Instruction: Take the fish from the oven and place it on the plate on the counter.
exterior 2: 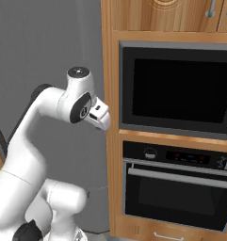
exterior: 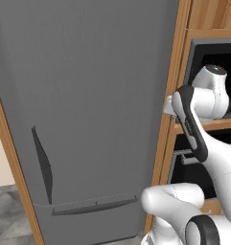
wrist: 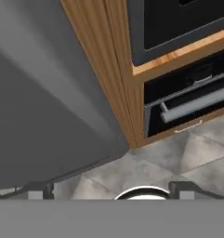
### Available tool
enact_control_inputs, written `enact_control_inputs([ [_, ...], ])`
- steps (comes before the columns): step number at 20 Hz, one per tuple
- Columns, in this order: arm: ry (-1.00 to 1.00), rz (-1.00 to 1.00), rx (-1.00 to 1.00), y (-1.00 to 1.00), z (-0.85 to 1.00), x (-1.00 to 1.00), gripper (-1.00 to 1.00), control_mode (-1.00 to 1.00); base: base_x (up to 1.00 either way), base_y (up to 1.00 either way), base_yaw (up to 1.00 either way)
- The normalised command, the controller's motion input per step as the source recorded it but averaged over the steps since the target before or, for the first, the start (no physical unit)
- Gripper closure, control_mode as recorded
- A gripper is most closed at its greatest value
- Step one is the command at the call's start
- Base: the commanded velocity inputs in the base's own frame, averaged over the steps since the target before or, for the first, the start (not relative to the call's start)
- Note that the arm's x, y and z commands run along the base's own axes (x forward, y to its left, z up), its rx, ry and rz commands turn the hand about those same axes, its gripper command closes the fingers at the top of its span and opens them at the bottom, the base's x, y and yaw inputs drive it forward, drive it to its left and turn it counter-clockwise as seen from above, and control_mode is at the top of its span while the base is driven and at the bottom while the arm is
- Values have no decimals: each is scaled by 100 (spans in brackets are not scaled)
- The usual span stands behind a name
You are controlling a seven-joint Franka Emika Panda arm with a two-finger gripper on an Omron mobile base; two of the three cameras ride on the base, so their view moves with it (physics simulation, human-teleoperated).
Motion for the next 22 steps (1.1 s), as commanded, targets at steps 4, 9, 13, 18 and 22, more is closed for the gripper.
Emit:
enact_control_inputs([
  [4,-7,-27,28,-100,-18,-16,-100,-100,0,0,0],
  [9,-18,-27,27,-98,-36,-28,-100,-100,0,0,0],
  [13,-7,-22,28,-100,-29,-23,-100,-100,0,0,0],
  [18,0,-23,28,-99,-42,-40,-100,-100,0,0,0],
  [22,0,-24,22,-98,-82,-21,-100,-100,0,0,0],
])
